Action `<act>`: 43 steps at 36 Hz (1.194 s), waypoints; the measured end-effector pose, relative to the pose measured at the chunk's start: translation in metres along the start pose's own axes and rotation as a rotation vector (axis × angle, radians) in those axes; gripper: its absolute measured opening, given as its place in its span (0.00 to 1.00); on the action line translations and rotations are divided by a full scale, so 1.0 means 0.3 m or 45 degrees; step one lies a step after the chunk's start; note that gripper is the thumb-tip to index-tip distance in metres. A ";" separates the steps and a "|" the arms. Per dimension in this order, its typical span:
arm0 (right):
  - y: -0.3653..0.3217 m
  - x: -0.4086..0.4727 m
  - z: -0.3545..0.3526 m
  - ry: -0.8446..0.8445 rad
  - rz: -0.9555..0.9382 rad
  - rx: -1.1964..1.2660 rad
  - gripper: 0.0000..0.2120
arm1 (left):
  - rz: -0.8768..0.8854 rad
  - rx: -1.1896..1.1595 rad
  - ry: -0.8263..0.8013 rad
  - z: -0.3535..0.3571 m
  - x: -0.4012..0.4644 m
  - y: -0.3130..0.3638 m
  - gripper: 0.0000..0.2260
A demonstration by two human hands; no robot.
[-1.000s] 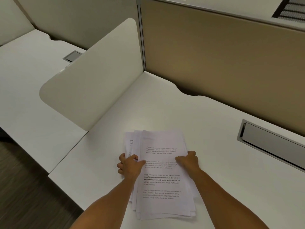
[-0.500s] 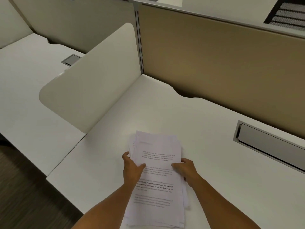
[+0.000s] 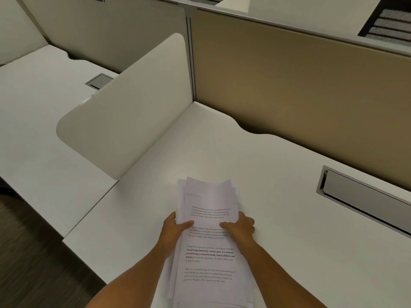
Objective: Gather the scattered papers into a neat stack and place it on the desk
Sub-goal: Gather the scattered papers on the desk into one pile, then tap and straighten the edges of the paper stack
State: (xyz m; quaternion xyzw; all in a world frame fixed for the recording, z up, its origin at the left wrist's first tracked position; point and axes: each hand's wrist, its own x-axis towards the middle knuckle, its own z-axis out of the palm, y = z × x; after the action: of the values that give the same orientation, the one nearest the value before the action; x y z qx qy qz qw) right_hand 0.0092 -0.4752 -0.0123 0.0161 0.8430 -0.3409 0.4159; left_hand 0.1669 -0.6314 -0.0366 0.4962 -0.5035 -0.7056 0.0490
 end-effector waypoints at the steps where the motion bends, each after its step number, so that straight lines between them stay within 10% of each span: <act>1: 0.007 0.004 -0.002 -0.012 -0.016 0.033 0.33 | -0.005 -0.004 -0.014 0.000 0.000 -0.001 0.20; 23: 0.092 -0.134 -0.320 -0.221 -0.329 0.823 0.30 | 0.141 0.028 -0.421 0.049 -0.169 0.234 0.21; 33: 0.158 -0.367 -0.487 0.204 -0.640 0.788 0.07 | 0.418 0.111 -0.402 0.221 -0.356 0.284 0.13; 43: 0.305 -0.514 -0.541 0.390 -0.773 0.833 0.10 | 0.585 0.153 -0.311 0.358 -0.500 0.222 0.10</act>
State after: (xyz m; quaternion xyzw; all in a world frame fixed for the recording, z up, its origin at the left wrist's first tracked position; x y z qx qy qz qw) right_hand 0.0264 -0.2699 0.1146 -0.0507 0.7094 -0.6886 0.1415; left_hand 0.1332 -0.5076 0.1118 0.2820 -0.6462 -0.6994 0.1172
